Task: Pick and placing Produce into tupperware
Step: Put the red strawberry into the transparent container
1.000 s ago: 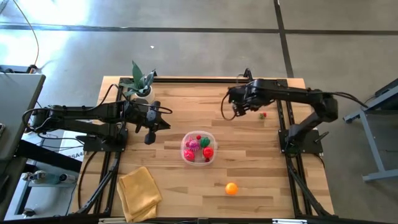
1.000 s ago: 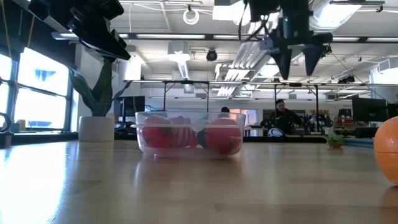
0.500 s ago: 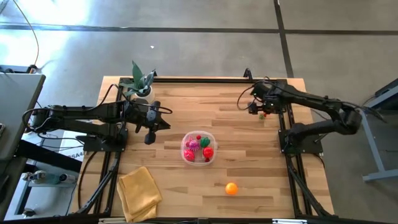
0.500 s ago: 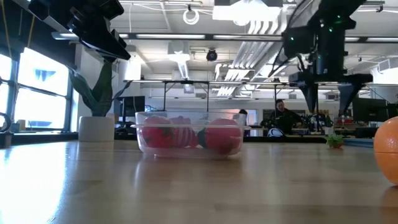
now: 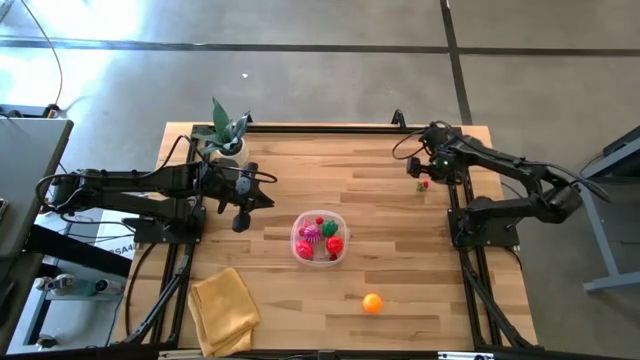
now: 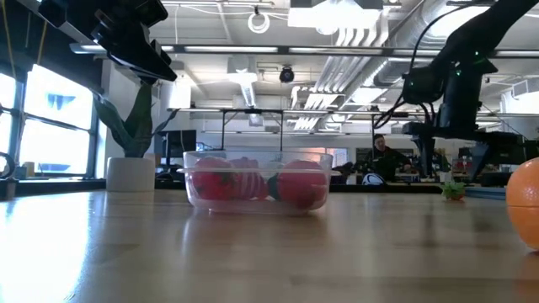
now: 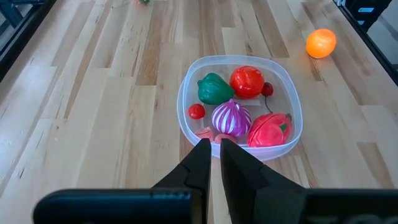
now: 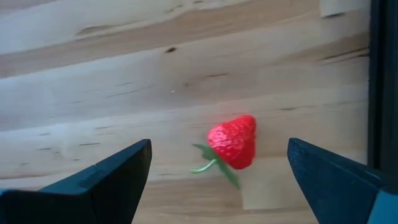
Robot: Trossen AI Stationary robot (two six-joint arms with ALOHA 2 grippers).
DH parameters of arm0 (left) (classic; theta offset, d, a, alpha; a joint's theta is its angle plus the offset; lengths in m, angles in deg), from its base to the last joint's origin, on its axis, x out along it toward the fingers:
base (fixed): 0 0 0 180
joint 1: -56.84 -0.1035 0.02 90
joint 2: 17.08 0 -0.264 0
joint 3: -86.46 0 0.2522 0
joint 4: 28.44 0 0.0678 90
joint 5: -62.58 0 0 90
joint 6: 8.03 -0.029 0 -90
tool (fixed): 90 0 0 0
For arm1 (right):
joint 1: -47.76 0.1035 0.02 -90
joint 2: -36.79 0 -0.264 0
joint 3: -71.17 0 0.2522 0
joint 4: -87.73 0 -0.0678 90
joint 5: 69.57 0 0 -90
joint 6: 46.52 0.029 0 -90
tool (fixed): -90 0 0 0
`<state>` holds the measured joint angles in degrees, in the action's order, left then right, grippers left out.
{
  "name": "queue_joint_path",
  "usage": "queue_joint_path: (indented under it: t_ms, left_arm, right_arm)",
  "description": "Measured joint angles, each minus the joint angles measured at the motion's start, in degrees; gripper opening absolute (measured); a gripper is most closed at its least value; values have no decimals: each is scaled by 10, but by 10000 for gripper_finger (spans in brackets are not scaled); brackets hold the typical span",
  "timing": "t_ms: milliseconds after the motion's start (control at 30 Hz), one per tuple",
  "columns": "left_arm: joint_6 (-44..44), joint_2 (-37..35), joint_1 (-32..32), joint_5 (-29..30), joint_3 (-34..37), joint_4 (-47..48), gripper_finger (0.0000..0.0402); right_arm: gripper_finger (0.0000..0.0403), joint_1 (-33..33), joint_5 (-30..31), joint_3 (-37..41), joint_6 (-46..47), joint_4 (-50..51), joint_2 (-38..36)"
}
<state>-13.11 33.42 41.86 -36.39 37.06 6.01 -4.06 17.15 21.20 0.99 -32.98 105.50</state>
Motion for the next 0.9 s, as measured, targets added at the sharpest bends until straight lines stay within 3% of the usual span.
queue_joint_path:
  t_ms: [300,900]
  left_arm:
    - [0,0,0,0,0,0,26]
    - [0,0,0,0,0,0,26]
  right_arm:
    - [366,-15,2,26,4,-33,6]
    - [366,-12,1,17,7,-74,113]
